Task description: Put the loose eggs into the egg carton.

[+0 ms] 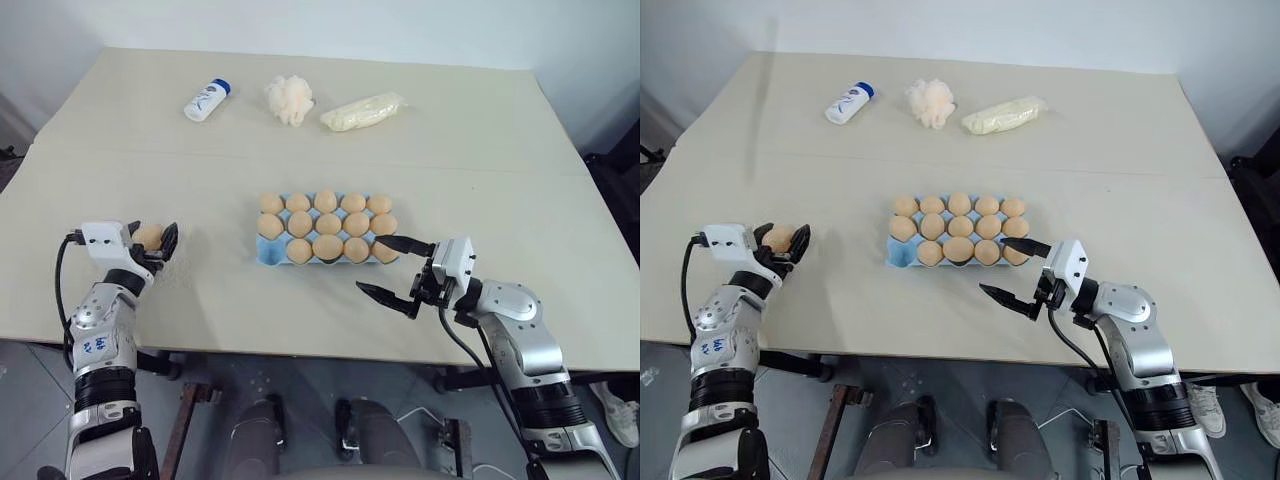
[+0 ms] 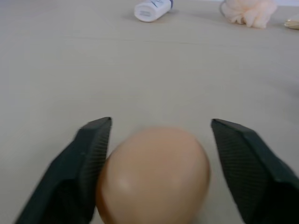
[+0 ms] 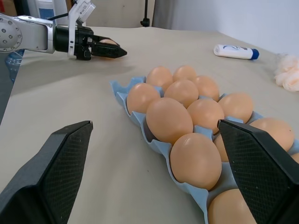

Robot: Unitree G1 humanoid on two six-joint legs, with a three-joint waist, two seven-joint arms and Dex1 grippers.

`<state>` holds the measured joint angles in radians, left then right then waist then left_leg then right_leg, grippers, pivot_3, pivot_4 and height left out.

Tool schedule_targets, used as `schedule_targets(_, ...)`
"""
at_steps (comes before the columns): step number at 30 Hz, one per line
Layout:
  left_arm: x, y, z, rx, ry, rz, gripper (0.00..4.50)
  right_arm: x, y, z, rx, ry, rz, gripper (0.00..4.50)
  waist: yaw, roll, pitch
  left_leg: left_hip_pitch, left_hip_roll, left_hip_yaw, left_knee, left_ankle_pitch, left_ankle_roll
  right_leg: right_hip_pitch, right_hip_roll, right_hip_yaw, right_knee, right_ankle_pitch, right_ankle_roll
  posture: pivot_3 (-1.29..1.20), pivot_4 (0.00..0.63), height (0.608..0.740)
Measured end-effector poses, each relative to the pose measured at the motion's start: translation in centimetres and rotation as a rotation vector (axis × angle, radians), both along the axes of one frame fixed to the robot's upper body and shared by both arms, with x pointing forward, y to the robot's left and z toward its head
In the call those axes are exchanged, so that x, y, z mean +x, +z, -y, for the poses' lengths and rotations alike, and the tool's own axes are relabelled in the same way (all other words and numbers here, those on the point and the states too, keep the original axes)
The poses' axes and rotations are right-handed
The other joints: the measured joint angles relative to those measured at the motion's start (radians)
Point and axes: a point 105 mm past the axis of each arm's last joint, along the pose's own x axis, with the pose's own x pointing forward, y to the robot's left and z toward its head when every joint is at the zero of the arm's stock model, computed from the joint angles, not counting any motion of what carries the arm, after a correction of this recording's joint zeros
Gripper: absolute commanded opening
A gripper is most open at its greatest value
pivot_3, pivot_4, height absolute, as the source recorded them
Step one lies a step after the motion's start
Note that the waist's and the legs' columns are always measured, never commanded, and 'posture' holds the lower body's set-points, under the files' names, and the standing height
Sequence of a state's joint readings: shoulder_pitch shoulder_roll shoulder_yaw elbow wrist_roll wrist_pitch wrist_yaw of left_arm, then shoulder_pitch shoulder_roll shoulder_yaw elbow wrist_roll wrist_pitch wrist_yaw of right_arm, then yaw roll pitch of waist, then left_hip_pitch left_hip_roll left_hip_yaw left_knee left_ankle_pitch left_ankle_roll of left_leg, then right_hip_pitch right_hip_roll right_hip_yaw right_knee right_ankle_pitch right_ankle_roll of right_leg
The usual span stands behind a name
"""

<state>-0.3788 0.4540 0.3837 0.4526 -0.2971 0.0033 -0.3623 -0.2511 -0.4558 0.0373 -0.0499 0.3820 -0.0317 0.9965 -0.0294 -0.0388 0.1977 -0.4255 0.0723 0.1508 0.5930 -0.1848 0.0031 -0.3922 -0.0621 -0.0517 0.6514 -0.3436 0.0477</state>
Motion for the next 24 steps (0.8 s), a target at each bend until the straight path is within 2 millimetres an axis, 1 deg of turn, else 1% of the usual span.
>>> schedule_targets(5,0.1,0.7,0.6,0.010,-0.044,0.021,2.54,0.0,-0.3,0.1,0.001,-0.013,-0.016,4.50,-0.002,0.000,0.000,0.000,0.000,0.000,0.000,0.000,0.000,0.000,0.000,0.000,0.000,0.000,0.000,0.00,0.150,0.740)
schedule_targets(7,-0.2,1.7,1.5,0.024,-0.107,0.069,2.54,-0.1,-0.3,0.2,0.001,-0.016,-0.015,4.50,-0.001,0.000,0.000,0.000,0.000,0.000,0.000,0.000,0.000,0.000,0.000,0.000,0.000,0.000,0.000,0.00,0.150,0.740)
schedule_targets(8,-0.4,2.3,2.4,0.034,-0.160,0.093,2.54,-0.1,-0.2,0.2,0.000,-0.020,-0.013,4.50,0.000,0.000,0.000,0.000,0.000,0.000,0.000,0.000,0.000,0.000,0.000,0.000,0.000,0.000,0.000,0.00,0.150,0.740)
schedule_targets(9,-0.9,3.1,4.1,0.055,-0.254,0.123,2.54,-0.2,-0.2,0.3,-0.003,-0.024,-0.012,4.50,-0.001,0.000,0.000,0.000,0.000,0.000,0.000,0.000,0.000,0.000,0.000,0.000,0.000,0.000,0.000,0.00,0.150,0.740)
schedule_targets(10,-1.3,3.7,6.2,0.081,-0.359,0.148,2.54,-0.2,-0.2,0.5,-0.007,-0.029,-0.012,4.50,0.001,0.000,0.000,0.000,0.000,0.000,0.000,0.000,0.000,0.000,0.000,0.000,0.000,0.000,0.000,0.00,0.150,0.740)
schedule_targets(11,-1.8,4.1,8.9,0.113,-0.492,0.163,2.54,-0.1,-0.2,0.6,-0.010,-0.035,-0.010,4.50,0.006,0.000,0.000,0.000,-0.001,0.000,0.000,0.000,0.000,0.001,-0.001,0.000,0.000,0.000,0.000,0.00,0.150,0.740)
schedule_targets(12,-2.1,4.1,10.9,0.129,-0.586,0.168,2.54,-0.1,-0.1,0.5,-0.009,-0.034,-0.006,4.50,0.007,0.001,0.000,0.000,-0.001,0.000,0.000,0.000,0.000,0.001,-0.001,0.000,0.000,0.000,0.000,0.00,0.150,0.740)
schedule_targets(13,-2.4,3.8,12.4,0.132,-0.652,0.164,2.54,-0.2,0.0,0.5,-0.009,-0.034,-0.003,4.50,0.005,0.001,0.000,0.000,-0.001,0.000,0.000,0.000,0.000,0.001,-0.001,0.000,0.000,0.000,0.000,0.00,0.150,0.740)
schedule_targets(14,-2.5,3.5,13.3,0.127,-0.689,0.151,2.54,-0.2,0.0,0.5,-0.009,-0.035,-0.002,4.50,0.003,0.001,0.000,0.000,-0.001,0.000,0.000,0.000,0.000,0.001,-0.001,0.001,0.000,0.000,0.000,0.00,0.150,0.740)
schedule_targets(16,-2.6,2.9,14.3,0.115,-0.730,0.128,2.54,-0.2,-0.1,0.6,-0.008,-0.043,-0.005,4.50,-0.006,0.001,0.000,0.001,-0.001,0.000,0.000,0.000,0.000,0.000,0.000,0.002,0.000,0.000,-0.001,0.00,0.150,0.740)
schedule_targets(17,-2.5,2.8,14.6,0.122,-0.748,0.123,2.54,-0.2,-0.2,0.8,-0.009,-0.052,-0.011,4.50,-0.012,0.001,0.000,0.001,0.000,0.000,0.000,0.001,0.000,0.000,0.001,0.002,0.001,-0.001,-0.002,0.00,0.150,0.740)
schedule_targets(18,-2.3,2.9,15.3,0.145,-0.779,0.117,2.54,-0.2,-0.1,0.8,-0.006,-0.061,-0.009,4.50,-0.008,0.001,0.000,0.001,0.000,-0.001,0.000,0.002,0.000,-0.001,0.002,0.001,0.002,-0.001,-0.002,0.00,0.150,0.740)
schedule_targets(21,-2.1,2.5,15.7,0.155,-0.807,0.093,3.23,-0.3,0.4,0.6,-0.001,-0.066,0.010,4.50,-0.005,0.001,0.000,0.001,0.000,-0.001,0.000,0.002,0.001,0.000,0.002,0.001,0.001,-0.001,-0.002,0.00,0.150,0.740)
schedule_targets(24,-2.4,2.1,15.7,0.165,-0.851,0.066,4.20,-0.5,0.0,0.8,0.002,-0.080,-0.003,4.50,-0.001,0.001,0.000,0.001,0.000,-0.001,0.000,0.002,0.000,0.000,0.001,0.001,0.001,-0.001,-0.002,0.00,0.150,0.740)
